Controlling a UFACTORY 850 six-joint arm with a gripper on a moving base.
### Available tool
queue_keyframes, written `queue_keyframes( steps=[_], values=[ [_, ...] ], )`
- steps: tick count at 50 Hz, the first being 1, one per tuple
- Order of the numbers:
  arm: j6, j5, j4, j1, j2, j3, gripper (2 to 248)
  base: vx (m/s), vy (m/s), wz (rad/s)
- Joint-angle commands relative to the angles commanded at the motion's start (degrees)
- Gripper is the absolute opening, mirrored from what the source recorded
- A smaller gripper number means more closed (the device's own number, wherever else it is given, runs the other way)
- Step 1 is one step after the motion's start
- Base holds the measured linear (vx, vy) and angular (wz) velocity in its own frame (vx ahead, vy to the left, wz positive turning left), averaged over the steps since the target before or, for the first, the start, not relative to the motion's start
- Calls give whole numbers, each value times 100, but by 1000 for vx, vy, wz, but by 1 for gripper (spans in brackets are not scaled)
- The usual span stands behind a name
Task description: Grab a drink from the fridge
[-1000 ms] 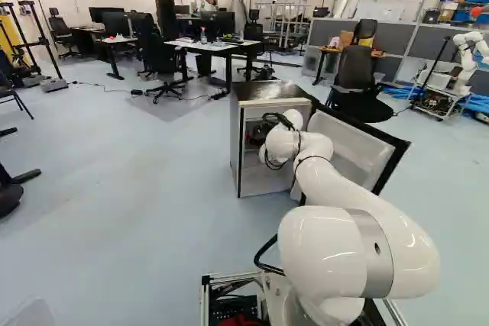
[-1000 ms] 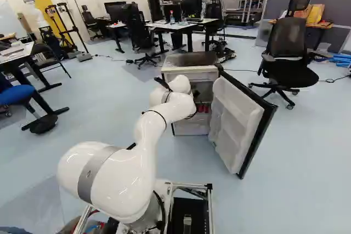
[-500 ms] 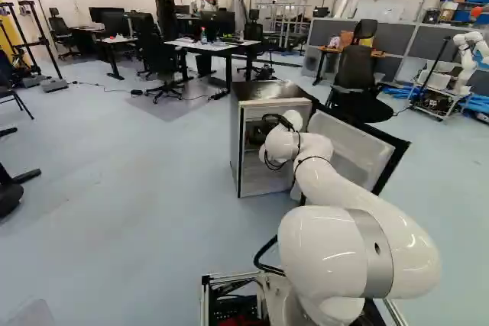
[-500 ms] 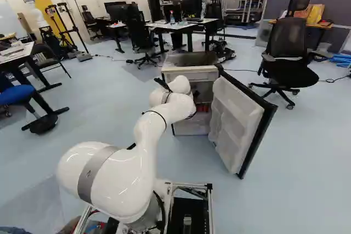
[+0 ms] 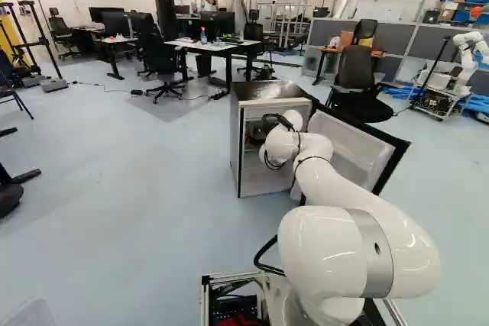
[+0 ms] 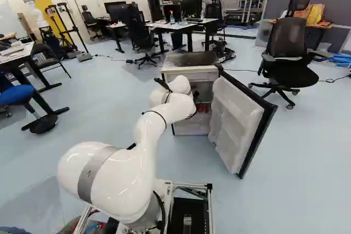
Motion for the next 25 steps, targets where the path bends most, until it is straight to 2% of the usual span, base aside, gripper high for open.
queue_keyframes(
  steps=[25],
  values=[
    [0,0,0,2,407,425,247,0,0,0]
  ],
)
